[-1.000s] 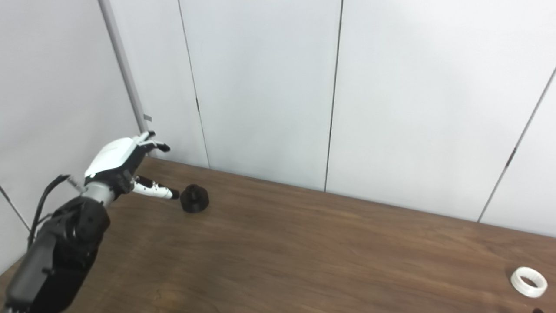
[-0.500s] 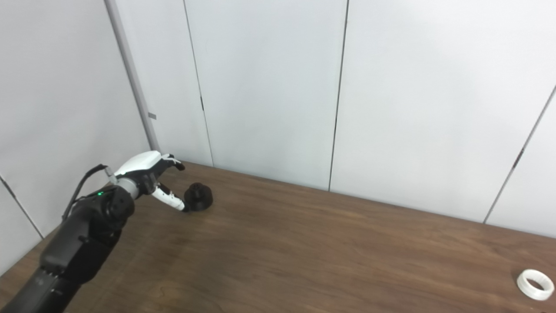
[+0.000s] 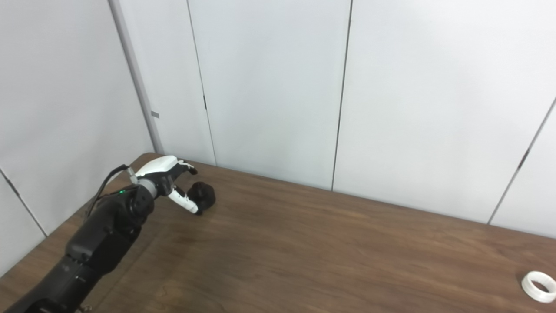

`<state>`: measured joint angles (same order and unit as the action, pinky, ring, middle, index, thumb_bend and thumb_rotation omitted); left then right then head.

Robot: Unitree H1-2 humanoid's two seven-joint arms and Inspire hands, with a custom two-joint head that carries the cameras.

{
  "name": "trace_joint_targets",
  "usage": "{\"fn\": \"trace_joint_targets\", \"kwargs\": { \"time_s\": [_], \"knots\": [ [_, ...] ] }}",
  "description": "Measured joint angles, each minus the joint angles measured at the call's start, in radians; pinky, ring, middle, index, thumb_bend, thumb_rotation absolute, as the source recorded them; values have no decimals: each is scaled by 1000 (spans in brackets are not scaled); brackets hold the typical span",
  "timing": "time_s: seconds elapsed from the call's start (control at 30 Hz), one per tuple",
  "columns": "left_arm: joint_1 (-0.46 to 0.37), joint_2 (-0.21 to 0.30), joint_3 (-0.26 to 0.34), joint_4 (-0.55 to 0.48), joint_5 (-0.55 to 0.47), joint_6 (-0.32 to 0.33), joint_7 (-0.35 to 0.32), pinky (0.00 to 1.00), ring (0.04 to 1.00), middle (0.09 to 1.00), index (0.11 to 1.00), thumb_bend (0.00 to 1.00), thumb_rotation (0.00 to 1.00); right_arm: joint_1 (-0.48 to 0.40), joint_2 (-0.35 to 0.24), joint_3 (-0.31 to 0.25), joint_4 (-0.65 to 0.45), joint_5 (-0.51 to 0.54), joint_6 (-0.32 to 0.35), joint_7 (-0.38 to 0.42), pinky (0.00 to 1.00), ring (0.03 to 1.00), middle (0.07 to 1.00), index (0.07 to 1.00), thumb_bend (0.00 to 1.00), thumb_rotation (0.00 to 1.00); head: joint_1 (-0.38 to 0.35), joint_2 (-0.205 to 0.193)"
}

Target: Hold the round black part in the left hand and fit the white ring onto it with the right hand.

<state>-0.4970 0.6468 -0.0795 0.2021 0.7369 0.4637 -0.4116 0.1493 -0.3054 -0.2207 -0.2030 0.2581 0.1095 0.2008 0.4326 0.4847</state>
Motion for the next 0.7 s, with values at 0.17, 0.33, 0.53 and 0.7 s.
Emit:
{"fn": "trace_joint_targets", "kwargs": {
  "time_s": [0.17,0.33,0.53,0.7],
  "knots": [
    [2,-2,6,0,-25,0,27,1000,1000,1000,856,1000,242,10,-19,-8,-6,9,4,5,1000,1000,1000,931,417,1000,8,8],
    [18,-8,23,0,-44,-1,95,1000,1000,1000,824,1000,248,21,-30,-21,-6,16,4,6,1000,1000,994,921,427,1000,20,17],
    [60,-32,27,18,-72,-15,173,1000,1000,1000,758,1000,251,27,-48,-27,-6,23,7,11,1000,1000,1000,932,431,1000,29,26],
    [70,-32,26,49,-84,-44,211,1000,1000,1000,734,1000,263,33,-63,-37,-6,30,15,11,1000,1000,999,924,416,1000,35,29]
  ]
}}
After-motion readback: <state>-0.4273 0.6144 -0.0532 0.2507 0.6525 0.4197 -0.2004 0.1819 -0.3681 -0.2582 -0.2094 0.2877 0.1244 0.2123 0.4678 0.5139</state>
